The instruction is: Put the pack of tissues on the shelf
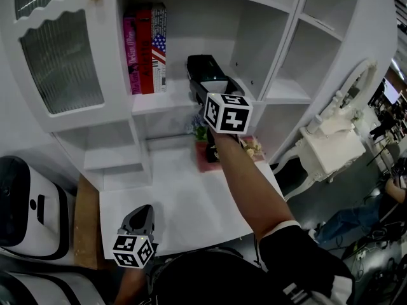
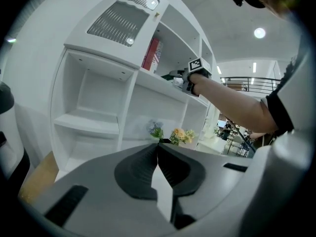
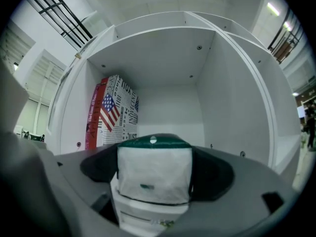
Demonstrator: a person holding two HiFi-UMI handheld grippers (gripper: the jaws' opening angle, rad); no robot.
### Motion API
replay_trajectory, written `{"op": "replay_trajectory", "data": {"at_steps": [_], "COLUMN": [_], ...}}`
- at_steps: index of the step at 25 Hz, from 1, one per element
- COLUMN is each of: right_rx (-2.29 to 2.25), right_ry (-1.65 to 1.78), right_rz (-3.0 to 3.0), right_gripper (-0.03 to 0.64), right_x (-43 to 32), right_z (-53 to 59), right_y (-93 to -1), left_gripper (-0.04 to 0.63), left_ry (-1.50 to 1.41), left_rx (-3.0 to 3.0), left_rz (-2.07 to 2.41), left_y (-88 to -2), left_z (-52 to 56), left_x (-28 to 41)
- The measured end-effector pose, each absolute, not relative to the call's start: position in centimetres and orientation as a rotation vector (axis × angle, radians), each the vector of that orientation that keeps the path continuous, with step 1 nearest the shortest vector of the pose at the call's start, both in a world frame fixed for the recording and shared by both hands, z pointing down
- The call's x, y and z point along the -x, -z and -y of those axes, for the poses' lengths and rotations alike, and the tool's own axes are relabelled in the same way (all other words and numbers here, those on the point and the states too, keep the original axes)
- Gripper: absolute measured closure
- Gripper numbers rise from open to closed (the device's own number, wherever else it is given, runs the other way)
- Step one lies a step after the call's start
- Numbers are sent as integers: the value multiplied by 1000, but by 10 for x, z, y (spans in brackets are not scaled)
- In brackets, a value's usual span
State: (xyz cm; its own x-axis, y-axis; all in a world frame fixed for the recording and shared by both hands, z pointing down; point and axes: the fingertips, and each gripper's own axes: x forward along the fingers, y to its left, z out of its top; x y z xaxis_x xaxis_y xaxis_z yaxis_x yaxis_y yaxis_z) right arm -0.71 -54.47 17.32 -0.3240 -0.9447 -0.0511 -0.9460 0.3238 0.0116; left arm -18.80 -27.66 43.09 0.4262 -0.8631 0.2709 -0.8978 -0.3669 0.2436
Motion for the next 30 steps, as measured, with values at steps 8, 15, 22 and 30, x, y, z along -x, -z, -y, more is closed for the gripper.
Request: {"op": "replay_trajectory", "data": {"at_steps": [8, 15, 22, 30], "right_rx": [1793, 1780, 1766, 1694], "right_ry": [-64, -77, -113, -212], "right_rz": [-2519, -2553, -2562, -2582], "right_gripper": [189, 186, 184, 184], "right_x": [6, 5, -2, -5], "right_z": [543, 540, 528, 490], "right_y": [-175, -175, -173, -167], "left_gripper": [580, 580, 580, 580], "left_ry": [-146, -163, -173, -205], "left_rx": [-2340, -2346, -2364, -2383], "left_rz": [1496, 1484, 1465, 1413], "left_y": [-432, -432, -430, -437], "left_z": [277, 276, 277, 274], "left_x": [183, 179, 170, 158]}}
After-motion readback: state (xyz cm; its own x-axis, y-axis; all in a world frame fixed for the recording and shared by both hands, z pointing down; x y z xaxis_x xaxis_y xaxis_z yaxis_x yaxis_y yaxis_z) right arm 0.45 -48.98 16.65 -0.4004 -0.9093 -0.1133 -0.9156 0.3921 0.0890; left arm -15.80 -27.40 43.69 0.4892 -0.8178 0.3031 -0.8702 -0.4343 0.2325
